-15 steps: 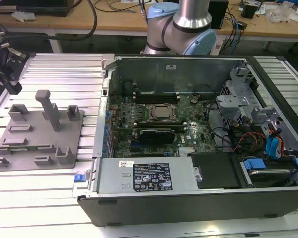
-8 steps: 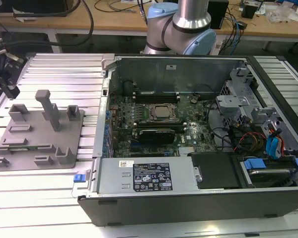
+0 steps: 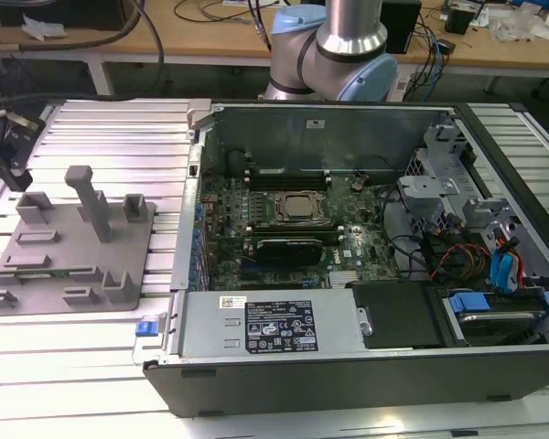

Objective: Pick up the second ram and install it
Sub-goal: 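Reach for the second ram, then pick up the second ram and move it above second insertion slot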

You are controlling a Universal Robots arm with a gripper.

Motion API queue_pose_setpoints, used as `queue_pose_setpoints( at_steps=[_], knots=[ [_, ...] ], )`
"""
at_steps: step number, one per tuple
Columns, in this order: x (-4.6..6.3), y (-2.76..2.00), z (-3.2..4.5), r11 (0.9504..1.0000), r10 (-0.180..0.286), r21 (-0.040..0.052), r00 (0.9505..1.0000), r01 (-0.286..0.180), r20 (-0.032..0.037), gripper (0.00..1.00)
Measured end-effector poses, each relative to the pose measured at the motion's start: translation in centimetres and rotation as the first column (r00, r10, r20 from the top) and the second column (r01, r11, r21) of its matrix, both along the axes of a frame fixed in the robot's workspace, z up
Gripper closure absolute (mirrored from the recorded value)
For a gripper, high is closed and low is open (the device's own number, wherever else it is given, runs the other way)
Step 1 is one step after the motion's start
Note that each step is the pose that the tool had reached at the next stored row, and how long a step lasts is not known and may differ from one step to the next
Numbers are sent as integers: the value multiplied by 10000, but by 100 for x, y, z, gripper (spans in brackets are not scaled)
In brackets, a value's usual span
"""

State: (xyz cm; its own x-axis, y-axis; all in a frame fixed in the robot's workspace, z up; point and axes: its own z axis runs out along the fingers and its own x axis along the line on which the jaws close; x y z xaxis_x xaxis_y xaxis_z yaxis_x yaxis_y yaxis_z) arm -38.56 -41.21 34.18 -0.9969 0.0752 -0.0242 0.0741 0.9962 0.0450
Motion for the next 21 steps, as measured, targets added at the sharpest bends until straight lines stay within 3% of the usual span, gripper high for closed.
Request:
queue_pose_setpoints(
  at_steps=[3, 11, 21],
  knots=[
    [-29, -21, -67, 10000, -1, 1, 10000, 1, 1, 92],
    [-69, -169, -233, 10000, -2, 1, 10000, 2, -2, 92],
    [-68, -170, -244, 10000, -1, 1, 10000, 1, -3, 92]
  ],
)
